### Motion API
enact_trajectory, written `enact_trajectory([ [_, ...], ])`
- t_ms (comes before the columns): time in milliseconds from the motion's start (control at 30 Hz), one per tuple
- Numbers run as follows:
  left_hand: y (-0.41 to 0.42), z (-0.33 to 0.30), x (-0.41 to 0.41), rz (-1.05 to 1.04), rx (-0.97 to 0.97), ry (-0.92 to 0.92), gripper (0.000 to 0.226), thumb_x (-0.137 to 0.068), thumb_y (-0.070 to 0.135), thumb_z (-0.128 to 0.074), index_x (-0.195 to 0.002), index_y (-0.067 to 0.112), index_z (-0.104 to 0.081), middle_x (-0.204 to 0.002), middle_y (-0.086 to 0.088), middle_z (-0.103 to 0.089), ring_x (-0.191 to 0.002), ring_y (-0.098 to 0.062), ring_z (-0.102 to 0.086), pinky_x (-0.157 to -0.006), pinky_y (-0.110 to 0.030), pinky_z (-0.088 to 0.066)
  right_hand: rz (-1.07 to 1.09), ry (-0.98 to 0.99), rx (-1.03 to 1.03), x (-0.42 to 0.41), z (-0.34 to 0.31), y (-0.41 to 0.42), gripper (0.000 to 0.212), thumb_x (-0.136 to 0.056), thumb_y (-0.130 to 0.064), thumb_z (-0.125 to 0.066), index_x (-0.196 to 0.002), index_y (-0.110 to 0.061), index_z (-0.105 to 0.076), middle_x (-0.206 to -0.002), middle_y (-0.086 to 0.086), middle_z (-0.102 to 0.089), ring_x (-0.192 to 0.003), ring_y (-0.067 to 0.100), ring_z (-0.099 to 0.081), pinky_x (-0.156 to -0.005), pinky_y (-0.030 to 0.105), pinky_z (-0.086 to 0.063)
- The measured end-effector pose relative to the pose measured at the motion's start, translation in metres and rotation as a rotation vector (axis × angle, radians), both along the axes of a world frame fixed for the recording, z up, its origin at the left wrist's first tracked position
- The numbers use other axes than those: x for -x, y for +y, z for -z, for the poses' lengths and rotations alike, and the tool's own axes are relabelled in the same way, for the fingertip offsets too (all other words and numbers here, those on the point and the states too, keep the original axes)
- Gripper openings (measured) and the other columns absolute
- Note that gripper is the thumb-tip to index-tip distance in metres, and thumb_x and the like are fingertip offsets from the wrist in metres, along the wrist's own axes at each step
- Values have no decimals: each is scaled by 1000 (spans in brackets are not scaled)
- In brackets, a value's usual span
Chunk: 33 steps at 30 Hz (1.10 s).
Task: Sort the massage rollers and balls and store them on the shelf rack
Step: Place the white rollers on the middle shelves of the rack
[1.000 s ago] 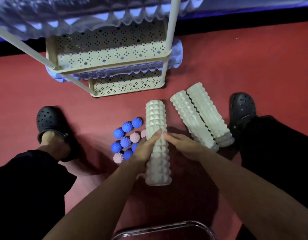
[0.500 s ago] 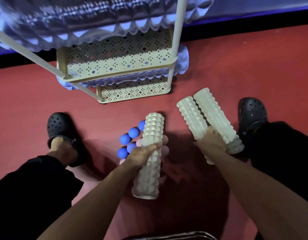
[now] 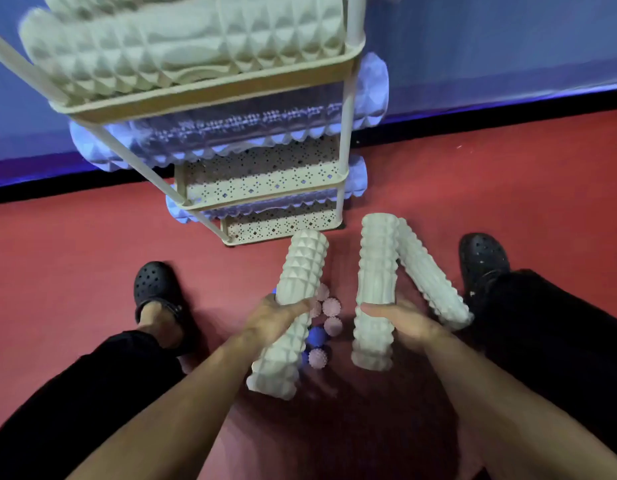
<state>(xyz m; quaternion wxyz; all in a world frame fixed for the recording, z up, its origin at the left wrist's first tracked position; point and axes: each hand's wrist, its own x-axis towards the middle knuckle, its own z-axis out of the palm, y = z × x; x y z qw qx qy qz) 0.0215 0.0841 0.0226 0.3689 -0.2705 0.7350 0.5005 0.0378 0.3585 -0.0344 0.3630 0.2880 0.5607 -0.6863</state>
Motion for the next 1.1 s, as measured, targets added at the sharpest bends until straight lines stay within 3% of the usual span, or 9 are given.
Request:
enact_trajectory([
  [100,-9,-44,-3,22,77,82,72,-62,68,-82,-112,20,-63,-94,-3,-78,-82,-24,-75,-79,-44,-62,12,55,92,-6,-54,-14,62,-80,-6,-81,-133,-20,-51,-124,18,-69,-109,37,-70,-93,53,-56],
  [200,-16,-92,-11,36,119,204,63,-67,63,-82,-110,19,-67,-91,-1,-78,-79,-21,-75,-77,-40,-62,20,134,160,-11,-108,-25,72,-80,1,-78,-139,-26,-46,-128,12,-69,-117,35,-66,-102,56,-50],
  [333,-27,-163,-30,78,181,378,48,-67,63,-79,-91,22,-71,-72,8,-76,-61,-10,-71,-55,-25,-55,3,201,233,-14,-184,-42,73,-78,-5,-78,-140,-25,-45,-129,17,-67,-119,39,-64,-100,52,-52],
  [467,-41,-231,-45,117,236,546,41,-64,64,-77,-85,30,-70,-74,10,-76,-65,-7,-71,-62,-29,-55,23,295,277,-12,-259,-57,59,-80,-15,-75,-134,-20,-51,-118,21,-71,-98,35,-73,-80,45,-60],
  [533,-50,-260,-50,94,301,607,51,-60,71,-75,-93,33,-66,-80,11,-75,-71,-7,-70,-67,-31,-55,-20,388,236,-9,-293,-63,56,-81,-20,-76,-133,-17,-56,-117,19,-72,-96,32,-72,-82,43,-59],
  [633,-63,-297,-56,99,414,667,65,-56,79,-73,-104,37,-56,-87,10,-74,-78,-17,-72,-72,-39,-60,-164,579,24,-3,-338,-66,60,-77,-31,-86,-129,-15,-61,-106,13,-75,-91,26,-72,-81,43,-57],
  [767,-85,-329,-59,136,527,699,62,-53,76,-73,-94,33,-54,-73,7,-74,-60,-18,-72,-66,-42,-63,-378,912,-525,21,-390,-70,38,-74,-43,-86,-105,-31,-66,-94,-5,-76,-85,13,-72,-88,47,-57],
  [900,-104,-336,-54,228,625,666,59,-56,74,-69,-90,30,-51,-66,8,-73,-51,-15,-70,-62,-37,-62,-586,938,-1074,58,-437,-85,84,-61,-70,-78,-125,-25,-47,-117,-3,-63,-105,25,-64,-83,41,-53],
  [1100,-125,-335,-26,456,835,699,71,-51,87,-58,-96,33,-52,-74,11,-71,-60,-11,-69,-69,-36,-60,-772,1073,-1386,108,-464,-121,80,-67,-74,-71,-128,-26,-52,-125,-1,-55,-114,26,-59,-85,40,-50],
])
